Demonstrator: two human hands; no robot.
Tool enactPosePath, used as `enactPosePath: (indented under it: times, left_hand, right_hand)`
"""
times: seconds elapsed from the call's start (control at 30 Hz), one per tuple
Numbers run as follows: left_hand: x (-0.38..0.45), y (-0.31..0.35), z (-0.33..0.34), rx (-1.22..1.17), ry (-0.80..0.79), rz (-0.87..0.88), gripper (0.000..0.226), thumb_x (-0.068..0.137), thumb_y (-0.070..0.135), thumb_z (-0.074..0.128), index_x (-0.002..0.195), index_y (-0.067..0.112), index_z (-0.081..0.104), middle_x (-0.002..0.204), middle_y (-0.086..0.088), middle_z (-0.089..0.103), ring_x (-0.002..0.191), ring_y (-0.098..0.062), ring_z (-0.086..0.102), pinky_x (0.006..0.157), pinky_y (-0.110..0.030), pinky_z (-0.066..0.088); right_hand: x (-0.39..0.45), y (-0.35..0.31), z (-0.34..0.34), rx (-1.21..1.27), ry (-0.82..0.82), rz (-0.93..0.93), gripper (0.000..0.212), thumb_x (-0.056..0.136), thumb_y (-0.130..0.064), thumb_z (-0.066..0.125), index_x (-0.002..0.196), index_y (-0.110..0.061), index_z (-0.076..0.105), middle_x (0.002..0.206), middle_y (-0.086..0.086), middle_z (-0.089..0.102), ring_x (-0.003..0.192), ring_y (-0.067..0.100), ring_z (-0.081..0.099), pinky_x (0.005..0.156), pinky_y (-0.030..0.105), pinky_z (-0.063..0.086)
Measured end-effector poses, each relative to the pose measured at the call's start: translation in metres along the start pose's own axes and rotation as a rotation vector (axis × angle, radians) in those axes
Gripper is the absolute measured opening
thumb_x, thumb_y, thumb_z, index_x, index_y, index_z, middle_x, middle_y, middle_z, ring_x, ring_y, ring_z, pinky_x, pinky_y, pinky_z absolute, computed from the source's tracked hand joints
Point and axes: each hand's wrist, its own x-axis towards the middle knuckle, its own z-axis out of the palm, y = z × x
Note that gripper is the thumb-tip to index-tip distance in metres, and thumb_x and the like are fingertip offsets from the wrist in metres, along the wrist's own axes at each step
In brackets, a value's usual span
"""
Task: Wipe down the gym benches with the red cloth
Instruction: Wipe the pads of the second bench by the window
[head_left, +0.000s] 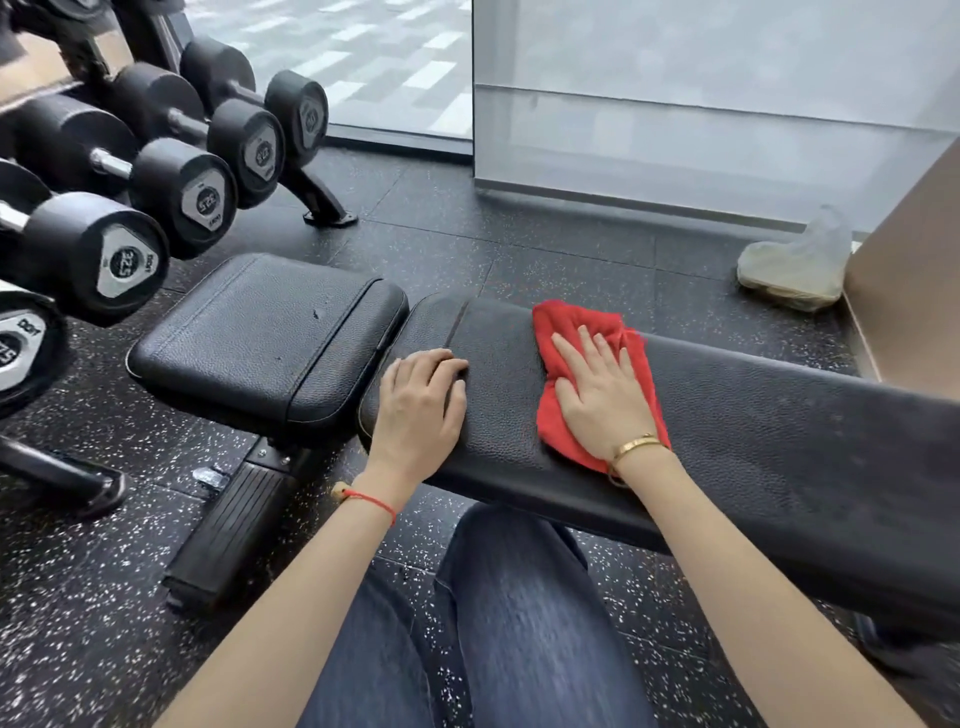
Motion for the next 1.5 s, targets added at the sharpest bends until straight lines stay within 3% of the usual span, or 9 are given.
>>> enactPosePath:
  times: [0.17, 0.37, 0.53, 0.67, 0.87, 1.0, 1.17, 1.27, 1.5]
  left_hand:
    - [-0.002, 0.001, 0.003, 0.027, 0.011, -0.011, 0.03, 0.095, 0.024, 0.049, 0.12, 0.016, 0.063, 0.129, -0.002, 0.059, 0.122, -0.025, 0.052, 0.11, -0.049, 0.034]
    - [-0.003, 0.001, -0.001, 0.018, 0.01, 0.003, 0.035, 0.094, 0.025, 0.043, 0.121, 0.016, 0.063, 0.129, -0.002, 0.059, 0.122, -0.025, 0.053, 0.11, -0.049, 0.035]
    - [-0.005, 0.004, -0.002, 0.002, 0.013, -0.004, 0.039, 0.094, 0.027, 0.039, 0.121, 0.014, 0.063, 0.129, -0.005, 0.06, 0.123, -0.026, 0.053, 0.109, -0.051, 0.035]
    - [-0.004, 0.006, 0.001, 0.029, 0.024, -0.021, 0.038, 0.093, 0.028, 0.04, 0.121, 0.014, 0.063, 0.128, -0.004, 0.059, 0.121, -0.026, 0.052, 0.11, -0.05, 0.035]
    - [-0.005, 0.002, 0.002, 0.031, 0.041, -0.004, 0.036, 0.091, 0.026, 0.044, 0.12, 0.016, 0.063, 0.128, -0.002, 0.06, 0.12, -0.025, 0.053, 0.108, -0.05, 0.037]
    - [-0.005, 0.0, 0.002, 0.027, 0.041, 0.014, 0.034, 0.091, 0.023, 0.048, 0.121, 0.017, 0.063, 0.129, -0.002, 0.06, 0.121, -0.025, 0.052, 0.11, -0.049, 0.036]
    - [-0.005, 0.003, 0.002, 0.038, 0.03, 0.002, 0.035, 0.092, 0.023, 0.047, 0.122, 0.015, 0.062, 0.13, -0.004, 0.059, 0.123, -0.026, 0.051, 0.111, -0.05, 0.035]
    - [-0.005, 0.007, 0.003, 0.048, 0.027, -0.019, 0.035, 0.093, 0.024, 0.043, 0.122, 0.015, 0.061, 0.129, -0.004, 0.059, 0.122, -0.026, 0.051, 0.111, -0.049, 0.034]
    - [-0.004, 0.004, 0.001, 0.02, 0.034, -0.007, 0.035, 0.092, 0.021, 0.044, 0.12, 0.014, 0.063, 0.129, -0.003, 0.06, 0.121, -0.026, 0.053, 0.108, -0.05, 0.037]
  right_hand:
    - [0.032, -0.037, 0.005, -0.026, -0.029, -0.031, 0.058, 0.098, -0.033, 0.033, 0.154, -0.028, 0.014, 0.163, 0.007, 0.003, 0.15, 0.023, 0.003, 0.121, 0.042, -0.005]
    - [-0.034, -0.022, 0.007, 0.012, 0.004, -0.197, 0.06, 0.096, -0.034, 0.036, 0.153, -0.033, 0.016, 0.162, 0.001, 0.007, 0.15, 0.019, 0.005, 0.122, 0.037, -0.005]
    - [-0.033, 0.039, -0.01, 0.0, 0.039, 0.083, 0.058, 0.096, -0.03, 0.038, 0.152, -0.031, 0.021, 0.162, 0.004, 0.011, 0.149, 0.021, 0.009, 0.122, 0.04, -0.002]
    - [0.008, 0.026, -0.011, -0.037, 0.024, 0.213, 0.059, 0.097, -0.03, 0.035, 0.153, -0.028, 0.017, 0.162, 0.009, 0.007, 0.15, 0.025, 0.006, 0.121, 0.044, -0.002]
    - [-0.014, -0.033, 0.005, -0.007, -0.02, -0.074, 0.061, 0.097, -0.034, 0.036, 0.153, -0.031, 0.015, 0.163, 0.005, 0.003, 0.15, 0.021, 0.003, 0.121, 0.041, -0.005]
    - [-0.057, -0.011, 0.004, -0.002, -0.009, -0.166, 0.06, 0.096, -0.034, 0.037, 0.152, -0.034, 0.017, 0.162, 0.0, 0.007, 0.15, 0.017, 0.004, 0.122, 0.04, -0.003]
    - [-0.039, 0.055, -0.016, -0.005, 0.027, 0.155, 0.059, 0.097, -0.029, 0.037, 0.152, -0.032, 0.019, 0.162, 0.004, 0.008, 0.15, 0.021, 0.007, 0.122, 0.042, -0.002]
    - [-0.002, 0.052, -0.019, -0.03, 0.025, 0.263, 0.059, 0.097, -0.029, 0.034, 0.153, -0.028, 0.017, 0.162, 0.008, 0.006, 0.15, 0.024, 0.005, 0.121, 0.044, -0.003]
    - [-0.005, -0.041, 0.007, 0.008, -0.035, -0.21, 0.061, 0.096, -0.032, 0.037, 0.153, -0.03, 0.016, 0.163, 0.005, 0.005, 0.15, 0.022, 0.003, 0.121, 0.039, -0.007]
